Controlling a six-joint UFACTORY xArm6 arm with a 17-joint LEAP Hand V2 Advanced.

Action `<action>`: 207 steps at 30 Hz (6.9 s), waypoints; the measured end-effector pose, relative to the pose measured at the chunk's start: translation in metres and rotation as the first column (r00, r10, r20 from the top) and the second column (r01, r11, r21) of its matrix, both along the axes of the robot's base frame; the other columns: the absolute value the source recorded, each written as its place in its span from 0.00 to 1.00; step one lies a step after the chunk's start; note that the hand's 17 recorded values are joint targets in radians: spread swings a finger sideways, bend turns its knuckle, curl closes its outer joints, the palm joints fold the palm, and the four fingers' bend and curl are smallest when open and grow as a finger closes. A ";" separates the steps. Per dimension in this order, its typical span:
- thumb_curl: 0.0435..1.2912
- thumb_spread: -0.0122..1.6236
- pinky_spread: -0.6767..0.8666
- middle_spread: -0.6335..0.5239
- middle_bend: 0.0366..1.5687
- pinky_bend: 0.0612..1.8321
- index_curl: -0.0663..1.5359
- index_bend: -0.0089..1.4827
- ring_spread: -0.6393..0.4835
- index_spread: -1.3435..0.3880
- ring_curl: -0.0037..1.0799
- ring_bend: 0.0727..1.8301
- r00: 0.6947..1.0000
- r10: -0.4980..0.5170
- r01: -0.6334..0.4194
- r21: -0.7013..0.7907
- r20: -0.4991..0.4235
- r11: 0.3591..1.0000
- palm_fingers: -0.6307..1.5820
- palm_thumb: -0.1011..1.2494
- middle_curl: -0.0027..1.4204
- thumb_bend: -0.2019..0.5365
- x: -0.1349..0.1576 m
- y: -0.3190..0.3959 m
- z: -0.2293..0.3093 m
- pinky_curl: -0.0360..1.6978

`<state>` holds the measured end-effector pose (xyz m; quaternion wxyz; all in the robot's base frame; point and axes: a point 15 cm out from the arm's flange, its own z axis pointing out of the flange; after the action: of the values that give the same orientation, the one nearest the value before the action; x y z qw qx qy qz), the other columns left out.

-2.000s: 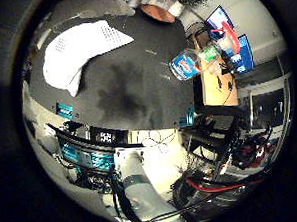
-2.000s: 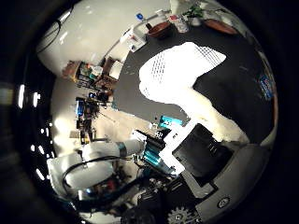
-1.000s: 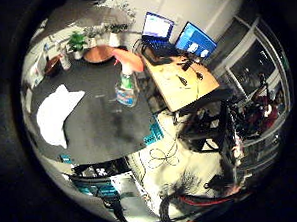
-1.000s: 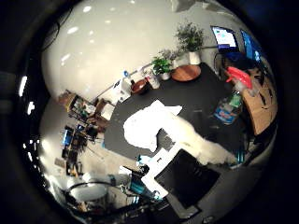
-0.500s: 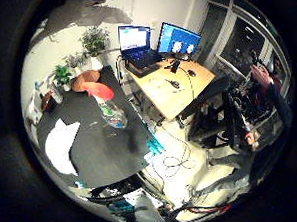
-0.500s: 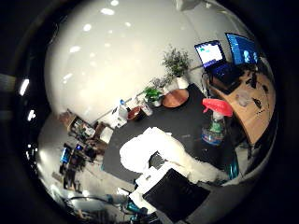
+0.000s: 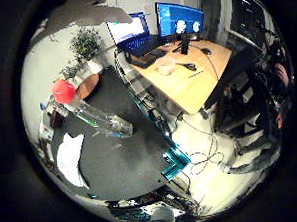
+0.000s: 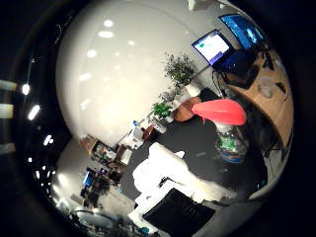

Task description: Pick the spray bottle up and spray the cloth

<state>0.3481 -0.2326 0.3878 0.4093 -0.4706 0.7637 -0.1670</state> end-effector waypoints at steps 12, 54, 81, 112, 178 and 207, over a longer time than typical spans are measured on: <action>0.28 0.63 0.79 0.64 0.11 0.63 0.23 0.12 0.81 0.65 0.14 0.25 0.991 0.118 -0.105 0.196 -0.059 0.975 0.41 0.35 0.23 0.23 0.014 -0.016 -0.085 0.02; 0.48 0.52 0.21 0.34 0.76 0.74 0.48 0.67 0.36 0.56 0.50 0.73 0.919 0.385 -0.388 0.348 0.081 0.853 0.87 0.76 0.50 0.28 0.197 0.087 -0.099 0.23; 0.74 0.29 0.24 0.39 0.84 0.72 0.49 0.78 0.39 0.61 0.54 0.79 0.903 0.430 -0.408 0.259 -0.032 0.876 0.83 0.84 0.52 0.25 0.126 0.056 -0.036 0.36; 0.78 0.35 0.23 0.39 0.84 0.70 0.49 0.78 0.39 0.62 0.54 0.79 0.899 0.418 -0.420 -0.539 -0.134 0.731 0.83 0.82 0.53 0.25 0.107 0.340 0.051 0.38; 0.77 0.34 0.23 0.39 0.83 0.70 0.48 0.77 0.39 0.62 0.54 0.79 0.818 0.496 -0.542 -0.679 -0.292 0.495 0.83 0.82 0.53 0.25 0.119 0.465 0.003 0.39; 0.77 0.36 0.23 0.38 0.83 0.69 0.48 0.77 0.39 0.61 0.53 0.79 0.671 0.738 -0.688 -0.305 0.077 0.658 0.84 0.81 0.53 0.25 0.114 0.578 0.110 0.38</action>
<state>0.4625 0.3457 0.4981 0.4511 -0.7622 0.4451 -0.1323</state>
